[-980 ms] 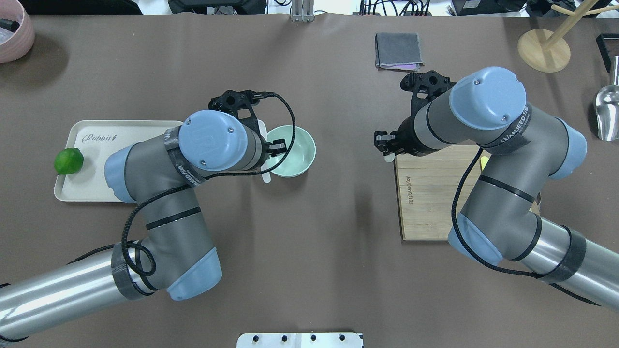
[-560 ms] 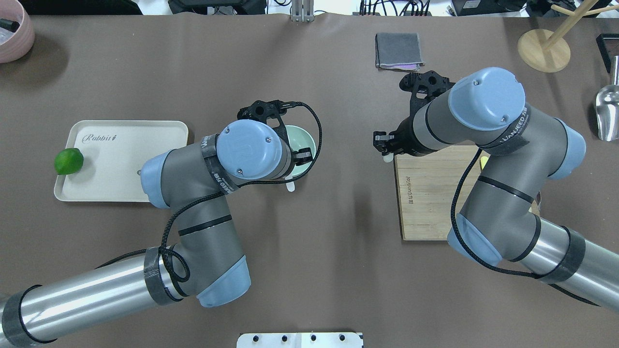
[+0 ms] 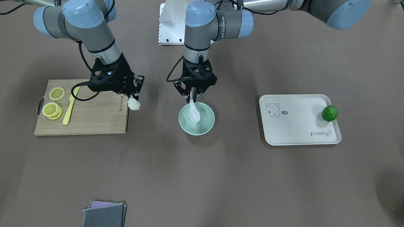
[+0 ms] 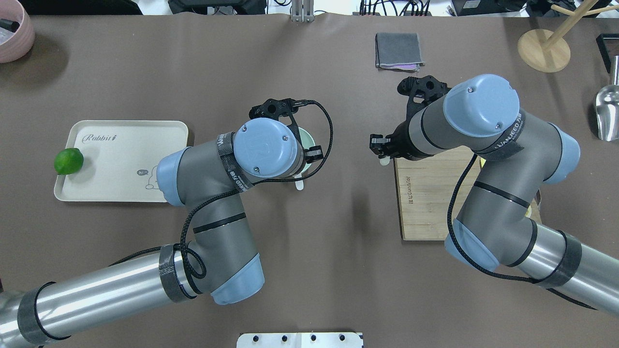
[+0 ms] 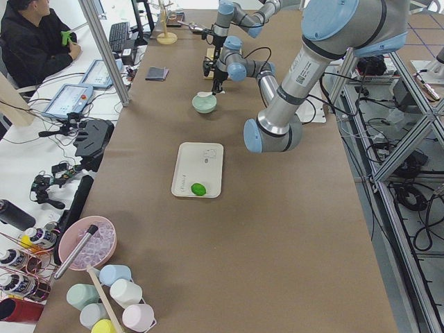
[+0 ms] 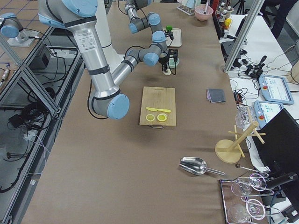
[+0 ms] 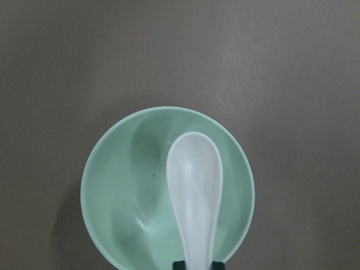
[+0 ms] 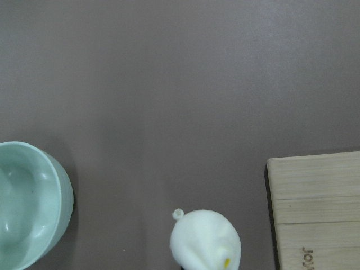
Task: Put spoon and bun in bowl
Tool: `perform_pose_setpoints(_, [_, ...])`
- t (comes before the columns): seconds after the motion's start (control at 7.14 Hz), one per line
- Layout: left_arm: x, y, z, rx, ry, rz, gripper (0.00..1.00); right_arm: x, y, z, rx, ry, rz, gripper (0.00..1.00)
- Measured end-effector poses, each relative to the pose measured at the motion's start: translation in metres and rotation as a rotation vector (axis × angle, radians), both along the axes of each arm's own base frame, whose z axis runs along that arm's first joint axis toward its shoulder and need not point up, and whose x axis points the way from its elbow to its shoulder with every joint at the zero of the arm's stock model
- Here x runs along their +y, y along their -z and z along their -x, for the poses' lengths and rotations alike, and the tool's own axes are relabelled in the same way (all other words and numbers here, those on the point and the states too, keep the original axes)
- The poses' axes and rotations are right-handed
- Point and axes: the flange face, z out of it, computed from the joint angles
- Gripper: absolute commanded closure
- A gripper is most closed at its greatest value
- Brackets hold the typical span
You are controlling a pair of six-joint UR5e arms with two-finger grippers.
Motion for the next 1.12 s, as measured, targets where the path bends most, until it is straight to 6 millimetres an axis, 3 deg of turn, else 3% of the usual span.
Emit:
perform_pose_setpoints(0.28, [-0.004, -0.004, 0.002, -0.016, 0.027, -0.018, 0.02, 0.004, 0.009, 0.009, -0.009, -0.001, -0.005, 1.0])
perform_pose_setpoints(0.42, [-0.007, -0.004, 0.012, -0.026, 0.027, -0.034, 0.02, 0.004, 0.019, 0.017, -0.015, -0.003, -0.013, 1.0])
perform_pose_setpoints(0.56, [-0.01, -0.015, 0.04, -0.066, 0.004, -0.081, 0.02, 0.0, 0.035, 0.035, -0.022, -0.009, -0.022, 1.0])
perform_pose_setpoints(0.84, [-0.022, -0.07, 0.132, -0.195, -0.044, -0.197, 0.02, -0.009, 0.075, 0.087, -0.034, -0.017, -0.034, 1.0])
perform_pose_setpoints(0.98, [-0.035, -0.098, 0.168, -0.258, -0.055, -0.224, 0.02, -0.014, 0.091, 0.107, -0.037, -0.023, -0.047, 1.0])
perform_pose_setpoints(1.12, [-0.043, -0.12, 0.187, -0.3, -0.06, -0.226, 0.02, -0.02, 0.098, 0.122, -0.046, -0.035, -0.066, 1.0])
